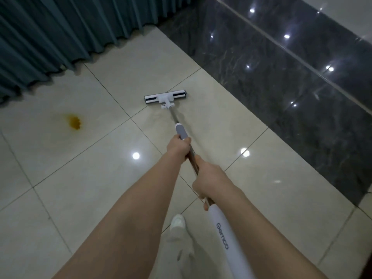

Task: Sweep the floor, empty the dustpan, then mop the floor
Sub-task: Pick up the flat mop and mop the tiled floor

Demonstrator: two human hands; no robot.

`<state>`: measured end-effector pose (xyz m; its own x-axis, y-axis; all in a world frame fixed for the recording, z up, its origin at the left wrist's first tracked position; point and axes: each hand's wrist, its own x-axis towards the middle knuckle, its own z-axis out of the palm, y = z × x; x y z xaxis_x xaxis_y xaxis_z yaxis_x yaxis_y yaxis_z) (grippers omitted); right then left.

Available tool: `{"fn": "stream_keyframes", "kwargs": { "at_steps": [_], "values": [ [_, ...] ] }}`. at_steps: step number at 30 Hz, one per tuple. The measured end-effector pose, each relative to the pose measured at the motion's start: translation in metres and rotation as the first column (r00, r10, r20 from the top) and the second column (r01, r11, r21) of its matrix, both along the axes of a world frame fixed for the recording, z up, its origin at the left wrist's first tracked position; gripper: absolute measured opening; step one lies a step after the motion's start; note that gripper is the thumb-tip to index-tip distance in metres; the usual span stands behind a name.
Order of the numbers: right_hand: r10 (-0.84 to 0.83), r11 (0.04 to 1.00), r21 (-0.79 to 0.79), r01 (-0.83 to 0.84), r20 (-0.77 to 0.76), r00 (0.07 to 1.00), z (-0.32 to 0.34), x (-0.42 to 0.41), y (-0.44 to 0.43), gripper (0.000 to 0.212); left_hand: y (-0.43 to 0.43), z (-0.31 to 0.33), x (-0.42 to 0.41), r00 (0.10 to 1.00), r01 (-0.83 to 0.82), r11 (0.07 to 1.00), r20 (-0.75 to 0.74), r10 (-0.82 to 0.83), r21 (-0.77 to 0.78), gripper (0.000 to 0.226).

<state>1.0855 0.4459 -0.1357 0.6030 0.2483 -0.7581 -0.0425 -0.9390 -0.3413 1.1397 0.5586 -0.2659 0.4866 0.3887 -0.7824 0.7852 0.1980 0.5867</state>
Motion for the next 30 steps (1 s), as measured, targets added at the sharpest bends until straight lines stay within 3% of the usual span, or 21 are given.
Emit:
{"fn": "stream_keyframes", "kwargs": {
  "at_steps": [3, 7, 14, 24, 30],
  "values": [
    [-0.057, 0.997, -0.055, 0.055, -0.036, 0.998, 0.008, 0.0, 0.001, 0.082, -0.005, 0.009, 0.009, 0.983, -0.181, 0.958, -0.057, 0.173, -0.222, 0.015],
    [0.035, 0.992, -0.123, -0.021, 0.107, 0.994, 0.017, -0.022, -0.015, 0.067, -0.025, 0.013, -0.007, 0.985, -0.171, 0.946, -0.043, 0.166, -0.274, 0.023],
    [0.197, 0.968, -0.183, -0.171, 0.139, 0.97, 0.042, -0.06, -0.06, 0.046, -0.067, 0.028, -0.06, 0.982, -0.185, 0.962, 0.005, 0.19, -0.2, 0.034],
    [0.45, 0.889, -0.165, -0.428, 0.137, 0.882, 0.075, -0.181, -0.167, 0.049, -0.166, 0.055, -0.217, 0.945, -0.326, 0.943, -0.004, 0.327, -0.071, 0.03],
    [0.561, 0.828, -0.091, -0.553, 0.113, 0.82, 0.083, -0.245, -0.193, 0.06, -0.186, 0.063, -0.305, 0.887, -0.462, 0.886, -0.013, 0.462, -0.047, 0.036]
  ]
}}
